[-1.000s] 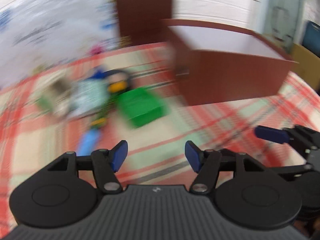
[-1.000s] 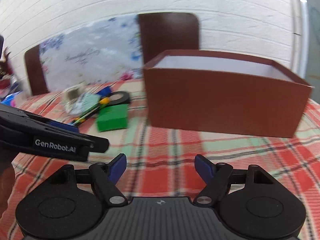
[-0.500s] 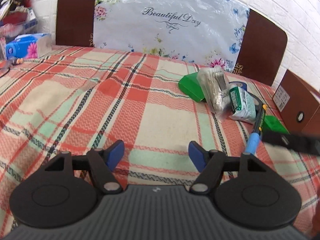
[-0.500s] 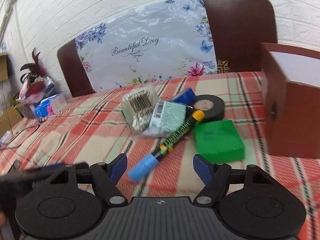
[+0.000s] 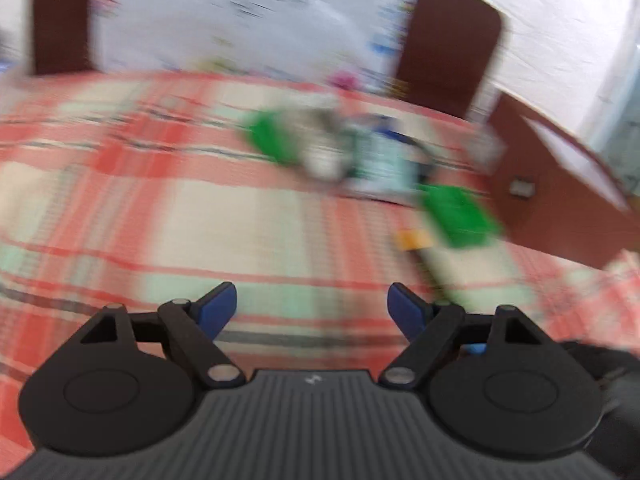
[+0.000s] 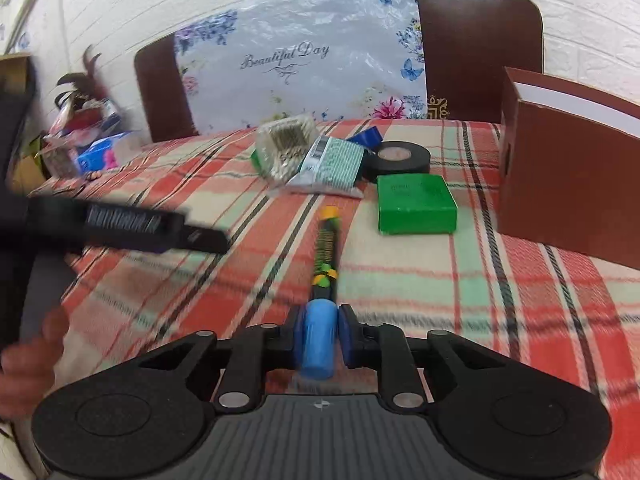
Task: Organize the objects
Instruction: 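Lift the marker into the brown box and release it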
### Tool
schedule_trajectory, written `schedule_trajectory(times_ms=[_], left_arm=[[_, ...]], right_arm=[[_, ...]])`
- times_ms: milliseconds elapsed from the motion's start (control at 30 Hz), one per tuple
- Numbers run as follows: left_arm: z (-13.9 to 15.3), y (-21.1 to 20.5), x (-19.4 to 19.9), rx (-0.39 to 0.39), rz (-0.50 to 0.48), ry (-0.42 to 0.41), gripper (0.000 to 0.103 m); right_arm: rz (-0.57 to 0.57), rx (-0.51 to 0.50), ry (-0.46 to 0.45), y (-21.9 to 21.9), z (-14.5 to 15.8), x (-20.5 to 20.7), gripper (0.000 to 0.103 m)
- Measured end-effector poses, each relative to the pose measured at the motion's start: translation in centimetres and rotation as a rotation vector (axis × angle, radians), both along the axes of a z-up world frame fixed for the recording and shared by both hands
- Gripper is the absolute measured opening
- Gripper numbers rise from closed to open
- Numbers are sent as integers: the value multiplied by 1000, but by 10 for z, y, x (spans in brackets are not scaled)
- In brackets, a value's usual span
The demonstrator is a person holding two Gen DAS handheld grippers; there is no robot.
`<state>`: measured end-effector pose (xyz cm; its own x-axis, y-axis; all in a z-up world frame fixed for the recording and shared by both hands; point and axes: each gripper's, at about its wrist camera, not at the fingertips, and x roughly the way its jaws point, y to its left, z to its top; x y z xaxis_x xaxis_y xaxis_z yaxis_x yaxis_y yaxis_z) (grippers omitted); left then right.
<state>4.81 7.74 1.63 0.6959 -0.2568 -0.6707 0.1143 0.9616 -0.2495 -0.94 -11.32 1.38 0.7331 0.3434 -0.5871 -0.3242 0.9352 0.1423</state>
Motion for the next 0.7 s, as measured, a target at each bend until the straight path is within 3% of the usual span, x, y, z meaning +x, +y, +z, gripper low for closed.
schedule_trajectory(times_ms=[133,233,267,333,367,433,533,700], left_arm=[[1,-38,13,-79,-90,160,84],[-1,-57,18,-39,-78,186,82],[-1,-61,19,-36,-84,187,77],[-2,-68,19,-32,-89,190,44],[-1,-70,21,-41,-94,200,35],[4,-73,22,-94,-104,215,30],[35,-87,27,-100,-149,138,24],[91,-139,40,-69,-277,-32,24]], right_arm=[[-11,60,32,-9,2,1,17],[-12,107,21,-19,2,-1,16],[-8,121,10,-20,3,-2,16],[-1,136,-17,-23,5,-6,16],[0,136,-32,-24,7,-7,16],[-15,125,-64,-28,10,-9,17],[-64,131,-133,-42,21,-9,17],[-176,119,-294,-70,49,2,17]])
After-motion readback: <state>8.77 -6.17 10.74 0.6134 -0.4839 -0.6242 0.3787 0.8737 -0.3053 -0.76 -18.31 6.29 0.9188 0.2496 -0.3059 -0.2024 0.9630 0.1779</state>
